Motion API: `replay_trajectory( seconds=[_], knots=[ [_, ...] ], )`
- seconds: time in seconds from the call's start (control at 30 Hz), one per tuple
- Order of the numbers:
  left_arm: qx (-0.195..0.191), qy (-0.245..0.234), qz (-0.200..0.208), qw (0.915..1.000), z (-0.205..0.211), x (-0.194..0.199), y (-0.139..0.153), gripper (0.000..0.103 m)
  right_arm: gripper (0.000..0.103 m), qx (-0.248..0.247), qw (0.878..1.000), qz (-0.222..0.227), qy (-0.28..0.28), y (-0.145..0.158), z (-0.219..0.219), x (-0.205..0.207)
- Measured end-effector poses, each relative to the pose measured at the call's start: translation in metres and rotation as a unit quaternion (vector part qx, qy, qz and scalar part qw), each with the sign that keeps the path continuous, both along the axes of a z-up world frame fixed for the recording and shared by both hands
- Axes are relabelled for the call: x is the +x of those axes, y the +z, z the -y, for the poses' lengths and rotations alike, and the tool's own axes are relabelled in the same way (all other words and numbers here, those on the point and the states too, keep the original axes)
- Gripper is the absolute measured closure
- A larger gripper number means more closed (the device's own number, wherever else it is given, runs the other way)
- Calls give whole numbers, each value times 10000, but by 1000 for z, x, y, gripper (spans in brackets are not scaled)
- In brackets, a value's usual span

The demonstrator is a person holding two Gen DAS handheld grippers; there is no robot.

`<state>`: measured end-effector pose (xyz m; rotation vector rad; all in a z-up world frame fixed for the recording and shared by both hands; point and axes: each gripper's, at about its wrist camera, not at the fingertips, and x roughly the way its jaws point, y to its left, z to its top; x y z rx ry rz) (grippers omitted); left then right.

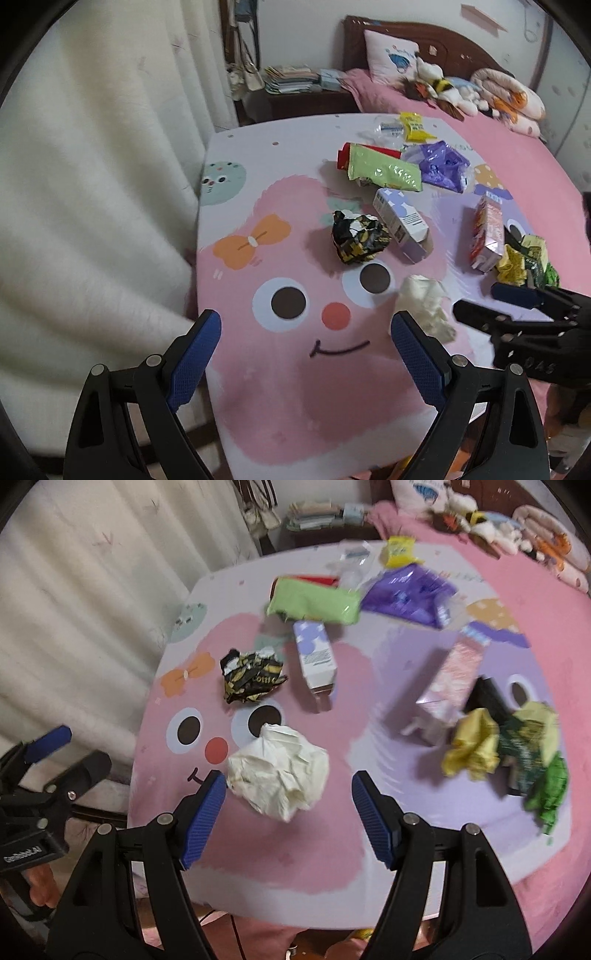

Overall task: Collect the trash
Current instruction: 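Grasp the black-gold wrapper with the left tool while the right tool grasps the white tissue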

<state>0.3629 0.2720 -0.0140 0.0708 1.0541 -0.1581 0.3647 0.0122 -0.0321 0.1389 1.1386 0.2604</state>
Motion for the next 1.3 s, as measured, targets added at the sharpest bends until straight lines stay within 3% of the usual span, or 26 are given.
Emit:
replay_trajectory(
  seconds=[0.2, 0.37, 0.7, 0.73, 0.8, 0.9, 0.97, 1.17, 1.3],
  knots=[
    [-120, -127, -238, 9996, 4, 40, -26, 8, 30, -24, 9994, -260, -228, -46, -13, 31],
    [-373, -173, -466, 9981, 8, 66, -43, 8, 28, 380, 9970, -317, -591, -65, -1, 49],
    [-742, -195, -781, 9940, 14, 110, -60, 8, 27, 1392, 9821, -894, -905, -100, 18, 64],
    [-768, -186, -798, 9937, 13, 112, -60, 8, 26, 1332, 9809, -1095, -903, -105, 17, 64],
    [-840, -162, -827, 9929, 14, 118, -61, 8, 26, 1155, 9852, -1055, -699, -105, 11, 62],
    [-856, -173, -821, 9928, 15, 123, -61, 8, 32, 883, 9901, -1019, -392, -105, 3, 58],
    [-866, -203, -806, 9928, 19, 126, -60, 8, 50, 881, 9898, -1063, -359, -104, 2, 55],
    [-861, -364, -903, 9915, 29, 131, -65, 8, 61, 938, 9881, -1127, -458, -100, 14, 39],
    [-808, -502, -966, 9908, 41, 135, -72, 8, 63, 919, 9890, -945, -664, -88, 26, 22]
  ],
)
